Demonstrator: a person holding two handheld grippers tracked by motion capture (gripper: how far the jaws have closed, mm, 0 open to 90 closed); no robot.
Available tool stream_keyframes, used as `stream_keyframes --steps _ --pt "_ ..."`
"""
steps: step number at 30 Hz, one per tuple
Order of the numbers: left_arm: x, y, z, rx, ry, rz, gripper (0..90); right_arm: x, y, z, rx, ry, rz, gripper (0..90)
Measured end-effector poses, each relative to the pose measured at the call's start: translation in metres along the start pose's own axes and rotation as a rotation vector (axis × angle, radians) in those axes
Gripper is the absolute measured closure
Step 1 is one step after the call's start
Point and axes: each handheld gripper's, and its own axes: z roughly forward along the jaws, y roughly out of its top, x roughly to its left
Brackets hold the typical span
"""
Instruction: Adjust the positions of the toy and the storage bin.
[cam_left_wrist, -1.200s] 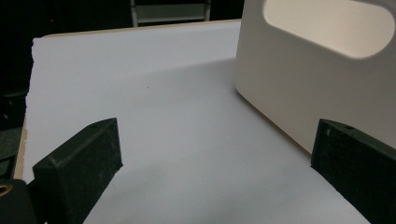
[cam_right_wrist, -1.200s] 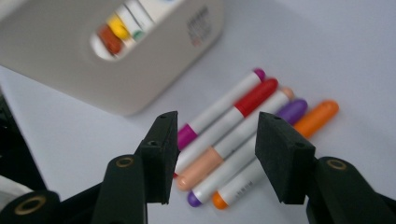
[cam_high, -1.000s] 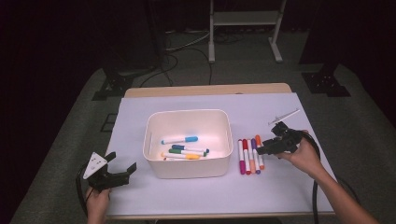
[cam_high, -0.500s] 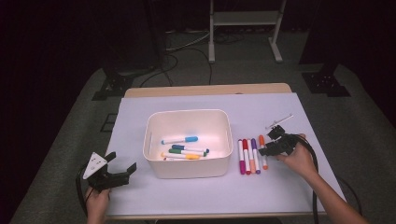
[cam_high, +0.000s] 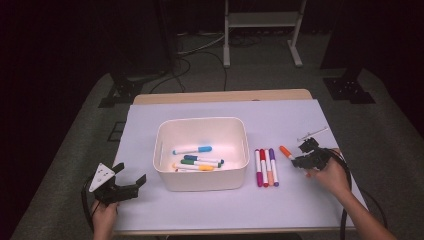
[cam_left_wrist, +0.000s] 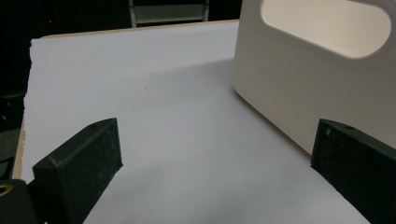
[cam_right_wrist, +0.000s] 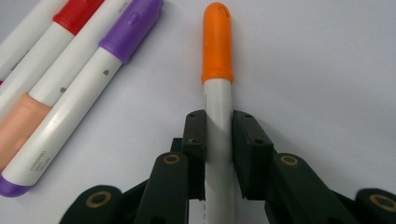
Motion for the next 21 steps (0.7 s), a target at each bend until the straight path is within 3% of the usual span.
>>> stream_keyframes --steps 3,9,21 --pt "0.0 0.0 0.0 0.002 0.0 -0.001 0.5 -0.001 0.0 -0.001 0.005 0.001 0.01 75.5" --pt "0.0 0.0 0.0 0.003 0.0 -0.001 0.5 -0.001 -0.002 -0.009 -0.01 0.066 0.034 75.6" --pt "0.0 0.0 0.0 0.005 0.001 -0.004 0.6 0.023 0.018 -0.055 -0.113 0.207 -0.005 75.7"
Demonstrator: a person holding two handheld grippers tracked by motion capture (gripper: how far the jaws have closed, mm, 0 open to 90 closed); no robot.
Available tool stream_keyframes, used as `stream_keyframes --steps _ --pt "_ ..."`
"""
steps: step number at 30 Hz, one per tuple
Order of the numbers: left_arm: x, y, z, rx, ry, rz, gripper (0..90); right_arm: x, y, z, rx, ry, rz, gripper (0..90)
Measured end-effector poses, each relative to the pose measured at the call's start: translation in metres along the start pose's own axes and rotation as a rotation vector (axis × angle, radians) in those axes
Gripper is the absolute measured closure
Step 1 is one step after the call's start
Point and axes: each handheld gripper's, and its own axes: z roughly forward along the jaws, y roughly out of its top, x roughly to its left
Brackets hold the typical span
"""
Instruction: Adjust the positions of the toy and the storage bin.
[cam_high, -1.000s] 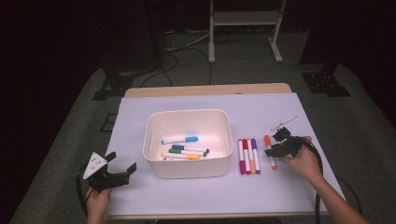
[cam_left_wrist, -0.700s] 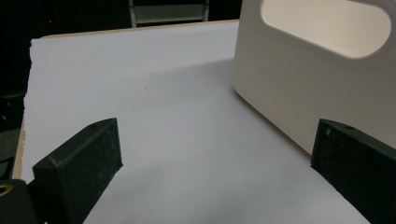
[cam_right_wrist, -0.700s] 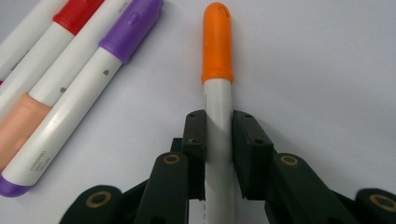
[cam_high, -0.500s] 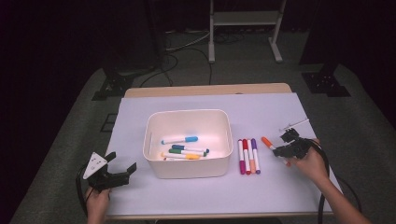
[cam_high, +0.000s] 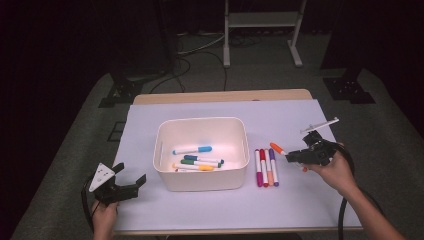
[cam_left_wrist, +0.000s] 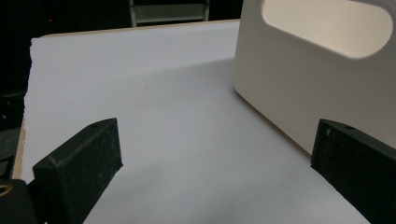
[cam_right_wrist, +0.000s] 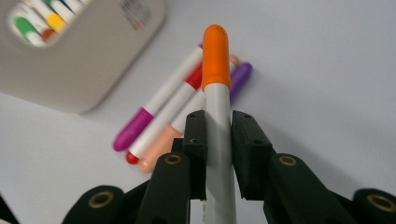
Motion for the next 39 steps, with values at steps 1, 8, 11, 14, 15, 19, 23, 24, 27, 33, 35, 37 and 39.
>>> stream_keyframes --steps 1,8,11,14,15,19,23,24,27,33,35,37,39 --pt "0.0 0.0 0.0 -0.002 -0.001 -0.001 0.6 0.003 0.003 -0.003 -0.012 0.01 -0.004 75.7" --pt "0.0 0.0 0.0 -0.002 -0.001 0.0 0.6 0.021 0.024 -0.028 -0.066 0.05 -0.038 75.8" --pt "0.0 0.0 0.0 -0.002 -0.001 0.0 0.6 0.031 0.033 -0.038 -0.082 0.071 -0.053 75.8" --pt "0.0 0.0 0.0 -0.004 -0.002 -0.003 0.6 0.043 0.045 -0.046 -0.094 0.091 -0.087 75.8" --pt "0.0 0.0 0.0 -0.004 -0.002 -0.004 0.6 0.047 0.049 -0.049 -0.097 0.103 -0.097 75.8" --pt "0.0 0.0 0.0 0.0 -0.002 -0.002 0.6 0.067 0.067 -0.056 -0.11 0.144 -0.141 75.9" --pt "0.0 0.0 0.0 0.001 -0.004 -0.002 0.5 0.089 0.085 -0.057 -0.106 0.183 -0.191 75.9" --pt "0.0 0.0 0.0 0.0 -0.004 -0.002 0.5 0.094 0.089 -0.056 -0.104 0.199 -0.198 75.9" --pt "0.0 0.0 0.0 -0.002 -0.005 -0.002 0.5 0.111 0.1 -0.05 -0.088 0.242 -0.232 75.9" --pt "0.0 0.0 0.0 -0.001 -0.006 -0.003 0.6 0.131 0.114 -0.037 -0.055 0.317 -0.278 75.9" --pt "0.0 0.0 0.0 -0.001 -0.006 -0.003 0.6 0.144 0.121 -0.024 -0.026 0.362 -0.308 75.9" --pt "0.0 0.0 0.0 -0.001 -0.005 -0.003 0.5 0.15 0.124 -0.018 -0.011 0.374 -0.32 75.9" --pt "0.0 0.0 0.0 -0.001 -0.006 -0.002 0.6 0.155 0.126 -0.011 0.006 0.388 -0.334 75.9"
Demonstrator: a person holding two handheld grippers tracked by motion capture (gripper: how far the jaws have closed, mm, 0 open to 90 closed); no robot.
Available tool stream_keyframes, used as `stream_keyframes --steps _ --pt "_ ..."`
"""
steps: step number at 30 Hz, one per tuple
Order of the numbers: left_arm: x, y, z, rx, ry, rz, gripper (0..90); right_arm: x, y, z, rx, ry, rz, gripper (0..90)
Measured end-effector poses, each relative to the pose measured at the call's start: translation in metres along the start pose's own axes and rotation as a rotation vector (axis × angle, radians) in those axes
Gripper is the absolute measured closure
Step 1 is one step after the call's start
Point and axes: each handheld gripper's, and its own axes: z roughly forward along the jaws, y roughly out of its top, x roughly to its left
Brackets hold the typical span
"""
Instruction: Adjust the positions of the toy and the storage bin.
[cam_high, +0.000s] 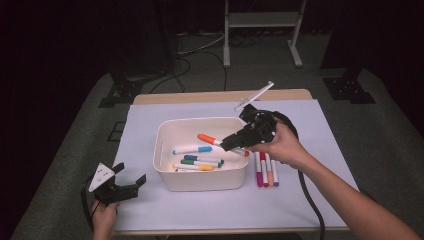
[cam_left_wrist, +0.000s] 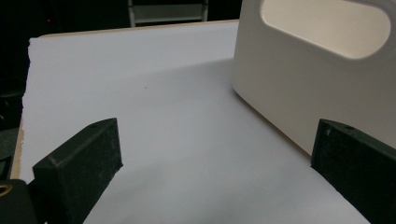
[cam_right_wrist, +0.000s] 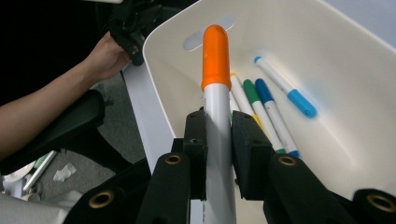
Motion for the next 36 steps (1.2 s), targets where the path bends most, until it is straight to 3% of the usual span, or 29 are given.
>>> stream_keyframes --steps 12,22,36 --pt "0.0 0.0 0.0 0.001 -0.001 0.002 0.5 0.002 0.017 0.049 0.09 0.078 -0.029 75.9" --pt "0.0 0.0 0.0 -0.002 -0.004 0.002 0.6 -0.003 0.022 0.082 0.148 0.105 -0.046 75.9" --pt "0.0 0.0 0.0 -0.005 -0.005 0.005 0.6 -0.008 0.023 0.122 0.273 0.077 -0.083 75.8"
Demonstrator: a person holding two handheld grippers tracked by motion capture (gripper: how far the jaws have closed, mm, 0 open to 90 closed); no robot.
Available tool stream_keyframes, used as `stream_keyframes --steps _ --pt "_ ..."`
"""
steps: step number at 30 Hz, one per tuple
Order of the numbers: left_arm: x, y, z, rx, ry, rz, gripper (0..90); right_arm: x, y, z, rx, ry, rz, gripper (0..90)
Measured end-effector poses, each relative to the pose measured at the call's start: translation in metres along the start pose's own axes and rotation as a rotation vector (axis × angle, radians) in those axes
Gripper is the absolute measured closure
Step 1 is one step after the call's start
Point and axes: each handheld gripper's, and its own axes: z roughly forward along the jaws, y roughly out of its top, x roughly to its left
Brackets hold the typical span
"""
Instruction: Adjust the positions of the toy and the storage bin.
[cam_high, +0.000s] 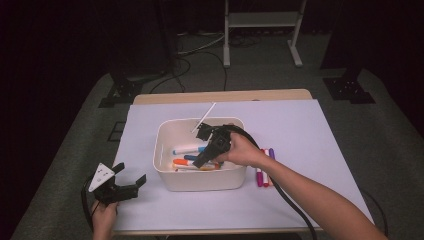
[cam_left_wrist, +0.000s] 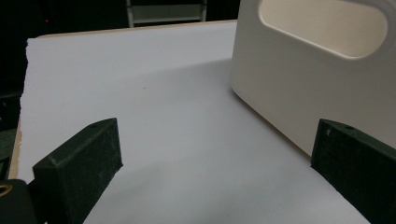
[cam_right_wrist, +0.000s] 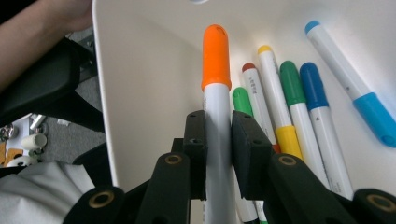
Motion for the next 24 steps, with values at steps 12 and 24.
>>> stream_keyframes --steps 12,24 --pt "0.0 0.0 0.0 -0.001 -0.002 0.0 0.6 0.002 0.008 0.018 0.098 -0.031 -0.03 75.1" --pt "0.0 0.0 0.0 -0.003 -0.002 -0.001 0.5 0.008 0.005 -0.002 0.041 -0.065 -0.031 65.2"
